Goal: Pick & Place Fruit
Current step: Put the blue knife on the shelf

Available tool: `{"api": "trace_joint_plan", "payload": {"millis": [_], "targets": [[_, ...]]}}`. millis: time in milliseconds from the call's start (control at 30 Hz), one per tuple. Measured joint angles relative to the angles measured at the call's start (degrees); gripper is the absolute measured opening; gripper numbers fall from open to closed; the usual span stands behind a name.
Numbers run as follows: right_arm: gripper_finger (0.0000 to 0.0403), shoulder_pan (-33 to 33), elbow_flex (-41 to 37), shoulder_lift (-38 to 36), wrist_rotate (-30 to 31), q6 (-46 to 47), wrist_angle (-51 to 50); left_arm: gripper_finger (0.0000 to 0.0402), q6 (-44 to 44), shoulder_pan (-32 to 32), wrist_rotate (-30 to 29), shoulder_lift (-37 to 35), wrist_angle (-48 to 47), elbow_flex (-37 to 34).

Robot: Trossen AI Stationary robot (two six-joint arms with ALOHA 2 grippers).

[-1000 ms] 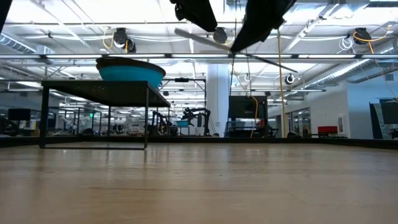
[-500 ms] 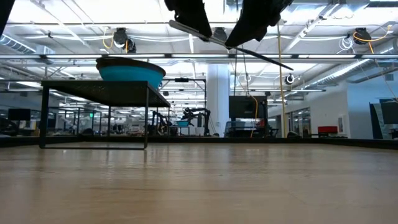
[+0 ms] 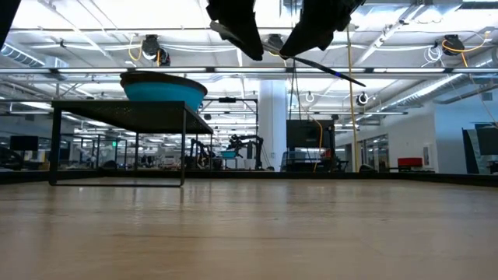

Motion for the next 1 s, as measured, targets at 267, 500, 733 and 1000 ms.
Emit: {"api": "trace_joint_plan", "payload": {"millis": [267, 500, 733, 1000], "targets": [[0.0009, 0.0, 0.0, 0.0, -0.02, -0.02, -0.02, 0.0091, 0.31, -0.02, 1.85, -0.01, 2.1, 0.0], [0.0009, 0.0, 0.0, 0.0, -0.03, -0.13, 0.0, 0.0044, 0.87, 0.13, 2.69, -0.02, 1.55, 0.0], [0.0009, 0.0, 0.0, 0.0, -0.31, -0.22, -0.02, 0.002, 0.46, 0.35, 3.67, -0.02, 1.41, 0.0], [0.0053, -0.04, -0.02, 0.0, -1.25, 0.13, -0.04, 0.0024, -1.6, -0.11, 3.43, -0.04, -1.57, 0.07]]}}
